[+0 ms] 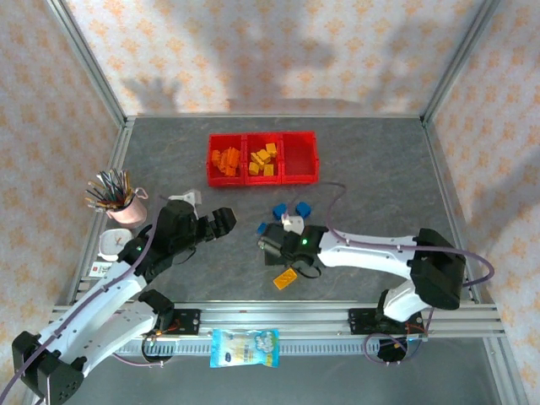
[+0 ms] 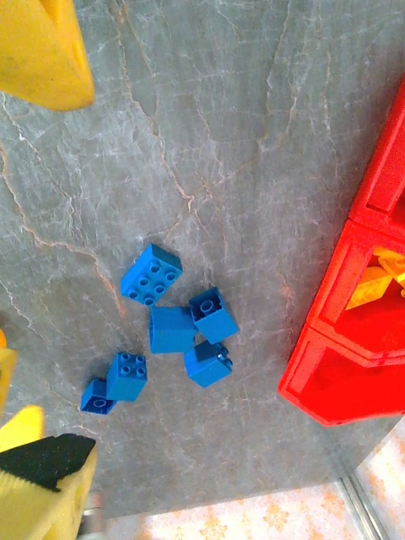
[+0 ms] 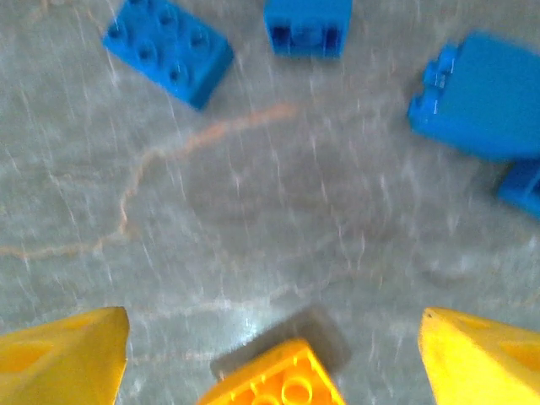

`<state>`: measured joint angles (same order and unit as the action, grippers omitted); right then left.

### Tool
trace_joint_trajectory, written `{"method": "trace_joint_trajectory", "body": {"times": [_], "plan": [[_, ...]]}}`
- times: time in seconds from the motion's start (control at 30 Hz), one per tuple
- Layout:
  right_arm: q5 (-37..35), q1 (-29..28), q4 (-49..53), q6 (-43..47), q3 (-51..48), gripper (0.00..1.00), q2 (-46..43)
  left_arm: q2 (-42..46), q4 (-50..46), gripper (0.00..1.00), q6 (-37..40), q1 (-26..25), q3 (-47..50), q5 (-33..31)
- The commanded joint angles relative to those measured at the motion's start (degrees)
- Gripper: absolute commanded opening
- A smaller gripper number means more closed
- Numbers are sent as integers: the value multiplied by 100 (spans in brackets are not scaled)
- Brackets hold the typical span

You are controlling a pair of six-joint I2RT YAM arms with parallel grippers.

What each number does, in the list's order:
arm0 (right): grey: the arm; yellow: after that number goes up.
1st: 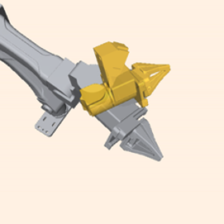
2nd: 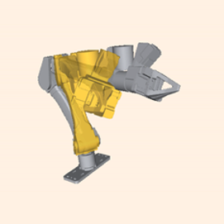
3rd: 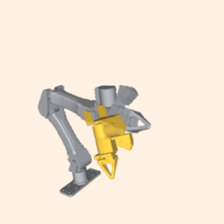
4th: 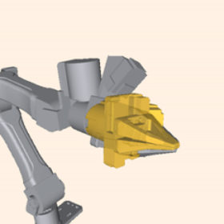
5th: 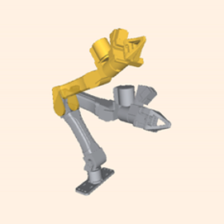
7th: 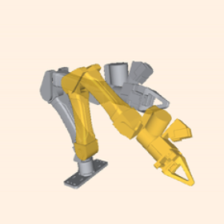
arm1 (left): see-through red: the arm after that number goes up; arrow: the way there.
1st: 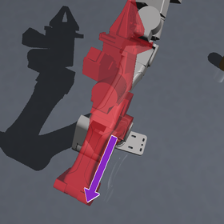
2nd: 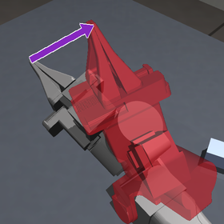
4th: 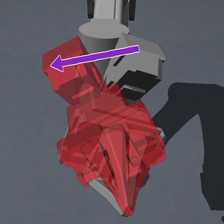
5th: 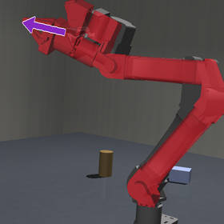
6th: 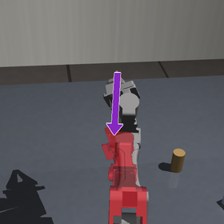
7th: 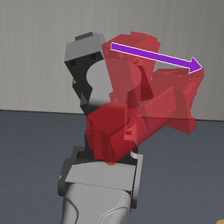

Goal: Sort the legos into containers by color
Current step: Pick up the lego from the bottom-center of the table.

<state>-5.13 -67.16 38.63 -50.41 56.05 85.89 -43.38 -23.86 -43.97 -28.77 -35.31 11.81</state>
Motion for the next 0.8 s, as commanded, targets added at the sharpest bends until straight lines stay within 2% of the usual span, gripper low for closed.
{"method": "trace_joint_trajectory", "body": {"times": [0.0, 0.23, 0.33, 0.6, 0.77], "plan": [[-42, -379, -31, -1083, -226, 90, -125, 143, -84, 99, -138, -40, 153, 84], [142, -877, -438, -1647, -464, 93, 189, 180, -58, 99, -121, -40, 248, 78], [222, -878, -723, -1637, -499, 92, 319, 178, -66, 99, -117, -40, 250, 50], [-71, -832, -576, -1471, -129, 91, 754, 191, -140, 99, -121, -41, 228, -85], [-146, -644, -626, -1166, 108, 83, 1033, 179, -162, 99, -130, -39, 201, -159]]}}
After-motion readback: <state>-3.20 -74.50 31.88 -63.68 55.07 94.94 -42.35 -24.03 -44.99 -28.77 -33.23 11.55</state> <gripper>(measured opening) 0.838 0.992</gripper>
